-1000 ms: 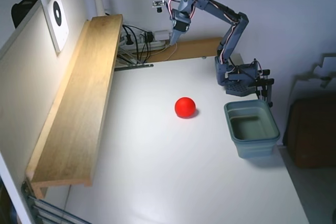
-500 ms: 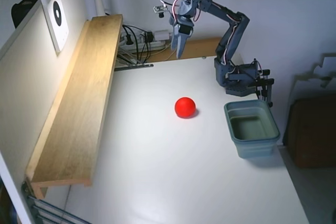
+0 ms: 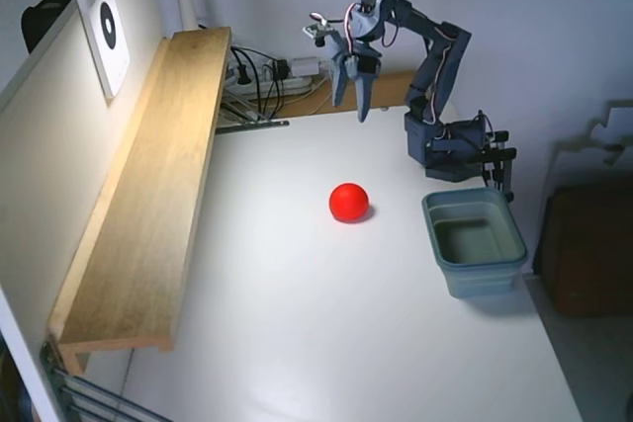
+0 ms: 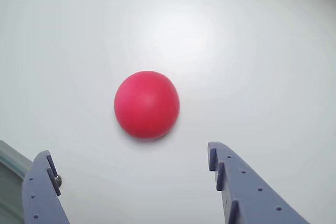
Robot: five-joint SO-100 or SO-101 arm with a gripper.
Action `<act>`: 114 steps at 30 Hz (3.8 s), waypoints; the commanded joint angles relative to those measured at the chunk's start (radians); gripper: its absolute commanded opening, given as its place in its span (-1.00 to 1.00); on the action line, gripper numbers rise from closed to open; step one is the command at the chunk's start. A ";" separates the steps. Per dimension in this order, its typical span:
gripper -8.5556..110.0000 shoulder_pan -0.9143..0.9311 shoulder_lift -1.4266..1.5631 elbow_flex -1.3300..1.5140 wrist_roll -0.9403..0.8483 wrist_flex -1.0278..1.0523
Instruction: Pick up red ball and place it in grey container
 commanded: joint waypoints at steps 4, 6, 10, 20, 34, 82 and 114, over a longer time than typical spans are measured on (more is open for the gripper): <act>-0.21 -0.029 0.029 -0.031 0.003 0.006; -0.21 -0.025 0.029 -0.031 0.003 0.006; -0.21 0.004 0.029 -0.031 0.003 0.006; -0.21 0.045 0.029 -0.031 0.003 0.006; -0.21 0.045 0.027 -0.035 0.003 0.006; -0.21 0.045 0.369 0.961 0.003 -0.585; -0.21 0.045 0.201 0.977 0.003 -0.769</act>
